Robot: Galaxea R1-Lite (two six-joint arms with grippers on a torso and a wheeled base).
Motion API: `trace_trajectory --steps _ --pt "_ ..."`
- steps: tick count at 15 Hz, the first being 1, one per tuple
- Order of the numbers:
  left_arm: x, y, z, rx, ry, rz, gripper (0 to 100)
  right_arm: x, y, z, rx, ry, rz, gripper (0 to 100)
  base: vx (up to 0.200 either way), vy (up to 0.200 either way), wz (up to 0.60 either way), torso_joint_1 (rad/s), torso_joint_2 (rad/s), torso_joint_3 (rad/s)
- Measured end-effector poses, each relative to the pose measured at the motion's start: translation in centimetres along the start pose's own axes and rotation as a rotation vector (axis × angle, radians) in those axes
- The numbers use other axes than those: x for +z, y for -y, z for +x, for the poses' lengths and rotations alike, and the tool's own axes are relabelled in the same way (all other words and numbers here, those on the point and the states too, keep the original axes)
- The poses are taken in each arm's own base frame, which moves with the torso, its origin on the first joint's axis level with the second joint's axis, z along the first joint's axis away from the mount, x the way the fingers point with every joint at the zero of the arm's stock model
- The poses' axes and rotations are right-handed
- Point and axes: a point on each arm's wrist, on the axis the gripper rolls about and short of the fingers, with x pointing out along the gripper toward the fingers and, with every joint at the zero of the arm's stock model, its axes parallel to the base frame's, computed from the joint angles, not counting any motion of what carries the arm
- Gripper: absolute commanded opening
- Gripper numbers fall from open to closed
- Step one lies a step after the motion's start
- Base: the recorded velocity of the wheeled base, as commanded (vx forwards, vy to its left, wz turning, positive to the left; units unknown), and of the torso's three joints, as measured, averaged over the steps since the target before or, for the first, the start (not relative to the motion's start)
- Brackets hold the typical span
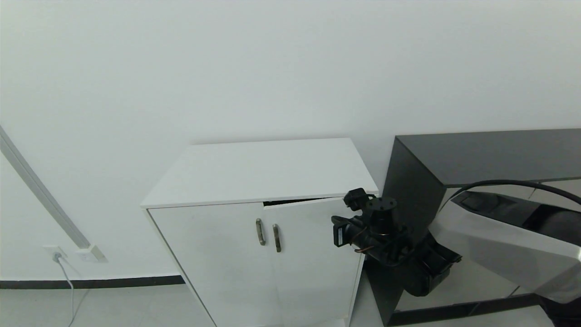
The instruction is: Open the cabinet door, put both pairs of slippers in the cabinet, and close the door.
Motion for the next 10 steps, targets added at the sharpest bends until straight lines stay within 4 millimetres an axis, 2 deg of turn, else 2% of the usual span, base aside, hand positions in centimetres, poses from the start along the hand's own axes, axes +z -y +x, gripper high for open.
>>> trace_trajectory --steps 10 --pt "0.0 0.0 0.0 0.0 0.0 0.0 0 -0.28 0.53 0.85 -0.032 0.008 0.003 0 0.0 0.0 0.0 0.0 0.0 0.0"
